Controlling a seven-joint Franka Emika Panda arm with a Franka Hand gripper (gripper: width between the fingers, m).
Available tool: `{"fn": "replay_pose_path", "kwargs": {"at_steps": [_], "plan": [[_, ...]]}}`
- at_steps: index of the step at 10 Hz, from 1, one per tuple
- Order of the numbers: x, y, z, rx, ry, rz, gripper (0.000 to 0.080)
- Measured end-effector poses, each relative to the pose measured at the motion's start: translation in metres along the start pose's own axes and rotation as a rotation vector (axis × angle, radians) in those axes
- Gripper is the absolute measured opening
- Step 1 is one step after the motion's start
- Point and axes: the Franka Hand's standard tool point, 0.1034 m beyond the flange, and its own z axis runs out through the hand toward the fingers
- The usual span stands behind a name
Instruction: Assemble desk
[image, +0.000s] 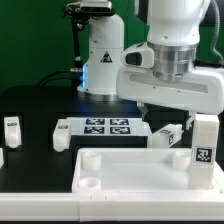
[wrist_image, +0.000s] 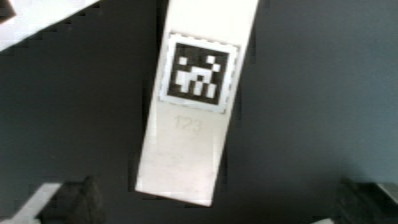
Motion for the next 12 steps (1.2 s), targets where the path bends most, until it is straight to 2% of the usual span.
{"fn": "replay_pose_path", "kwargs": {"at_steps": [1, 3, 4, 6, 7, 9, 10, 12], "plan": [[0.007, 0.003, -0.001, 0.042, -0.02, 0.018, 0.0649], [0.01, 0.01, -0.002, 0.091, -0.062, -0.01, 0.0649], [-0.002, 0.011, -0.003, 0.048, -0.157, -0.016, 0.0649], [0.006, 0.015, -0.001, 0.044, -0.246, -0.014, 0.0649], [0.001, 0.02, 0.0, 0.031, -0.339, -0.007, 0.0649], [0.009, 0.016, 0.01, 0.119, -0.506, 0.146, 0.0649], [0.009, 0.016, 0.015, 0.141, -0.576, 0.201, 0.0649], [0.003, 0.009, 0.021, 0.127, -0.739, 0.204, 0.0649]]}}
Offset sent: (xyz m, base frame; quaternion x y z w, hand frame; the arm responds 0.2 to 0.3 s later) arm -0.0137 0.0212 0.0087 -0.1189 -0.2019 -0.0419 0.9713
